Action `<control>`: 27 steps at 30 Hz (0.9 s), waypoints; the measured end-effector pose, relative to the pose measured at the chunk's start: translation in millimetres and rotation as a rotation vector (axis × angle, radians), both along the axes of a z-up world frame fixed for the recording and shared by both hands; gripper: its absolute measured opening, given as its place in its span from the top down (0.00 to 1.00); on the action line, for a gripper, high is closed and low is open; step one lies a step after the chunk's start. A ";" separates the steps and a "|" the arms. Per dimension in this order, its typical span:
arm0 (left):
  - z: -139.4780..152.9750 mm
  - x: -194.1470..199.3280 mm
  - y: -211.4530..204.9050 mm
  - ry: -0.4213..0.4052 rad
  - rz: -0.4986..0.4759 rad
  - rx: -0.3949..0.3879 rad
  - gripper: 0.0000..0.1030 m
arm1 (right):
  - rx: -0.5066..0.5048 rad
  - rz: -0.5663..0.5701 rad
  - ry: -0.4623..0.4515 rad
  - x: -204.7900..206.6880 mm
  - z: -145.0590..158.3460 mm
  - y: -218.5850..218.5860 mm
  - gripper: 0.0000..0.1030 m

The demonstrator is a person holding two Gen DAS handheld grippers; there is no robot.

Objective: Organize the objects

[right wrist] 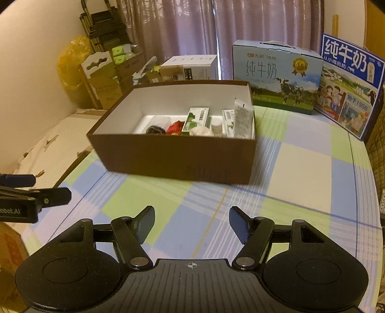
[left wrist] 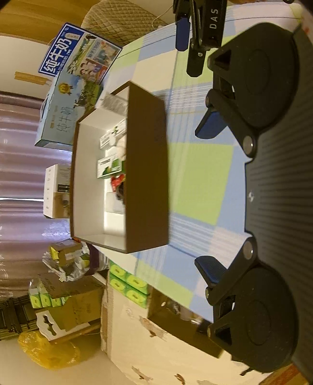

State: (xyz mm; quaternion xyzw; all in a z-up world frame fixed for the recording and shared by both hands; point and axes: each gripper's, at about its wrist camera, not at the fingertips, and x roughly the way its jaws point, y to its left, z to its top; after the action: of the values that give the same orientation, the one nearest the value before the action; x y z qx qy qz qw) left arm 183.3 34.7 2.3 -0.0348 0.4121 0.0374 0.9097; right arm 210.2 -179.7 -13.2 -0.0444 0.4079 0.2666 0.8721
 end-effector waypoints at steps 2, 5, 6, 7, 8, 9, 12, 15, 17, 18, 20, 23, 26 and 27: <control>-1.6 -11.5 -5.7 0.006 0.002 -0.004 0.01 | 0.002 0.010 0.003 -10.3 0.3 -4.8 0.36; -3.7 -26.8 -14.3 0.016 0.008 -0.003 0.01 | 0.001 0.024 0.007 -25.1 -0.2 -11.3 0.36; -4.6 -31.7 -16.6 0.019 0.009 -0.003 0.01 | 0.003 0.029 0.008 -30.5 -0.2 -13.2 0.36; -5.6 -37.1 -18.9 0.023 0.012 -0.003 0.01 | 0.005 0.033 0.010 -34.4 -0.1 -14.7 0.36; -6.4 -41.2 -20.4 0.027 0.016 -0.004 0.01 | 0.007 0.038 0.011 -39.7 0.0 -16.5 0.36; -7.4 -45.4 -22.2 0.031 0.021 -0.004 0.01 | 0.009 0.043 0.011 -45.0 0.3 -18.4 0.36; -9.3 -56.1 -26.6 0.042 0.034 -0.011 0.01 | 0.012 0.058 0.010 -56.1 1.7 -21.9 0.36; -10.1 -65.8 -31.3 0.047 0.042 -0.012 0.01 | 0.013 0.067 0.008 -66.1 2.7 -25.3 0.36; -10.0 -71.3 -33.9 0.048 0.044 -0.011 0.01 | 0.015 0.072 0.008 -70.1 3.2 -27.5 0.36; -9.8 -73.4 -34.4 0.048 0.045 -0.012 0.01 | 0.015 0.073 0.008 -71.2 3.1 -28.7 0.36; -9.9 -77.9 -36.7 0.048 0.047 -0.011 0.01 | 0.016 0.075 0.009 -74.3 3.3 -30.7 0.36; -10.3 -83.0 -39.6 0.049 0.050 -0.010 0.01 | 0.019 0.079 0.009 -77.2 3.4 -32.5 0.36; -11.1 -86.8 -41.2 0.051 0.055 -0.010 0.01 | 0.019 0.086 0.009 -80.6 3.3 -33.2 0.36; -11.3 -88.0 -41.8 0.051 0.057 -0.009 0.01 | 0.018 0.086 0.010 -81.4 3.0 -33.6 0.36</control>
State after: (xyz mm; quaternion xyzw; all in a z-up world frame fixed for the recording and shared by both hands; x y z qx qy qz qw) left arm 95.3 -7.2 -9.0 -0.0497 0.4344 0.0621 0.8972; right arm 128.7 -213.3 -10.2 -0.0526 0.4073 0.3078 0.8582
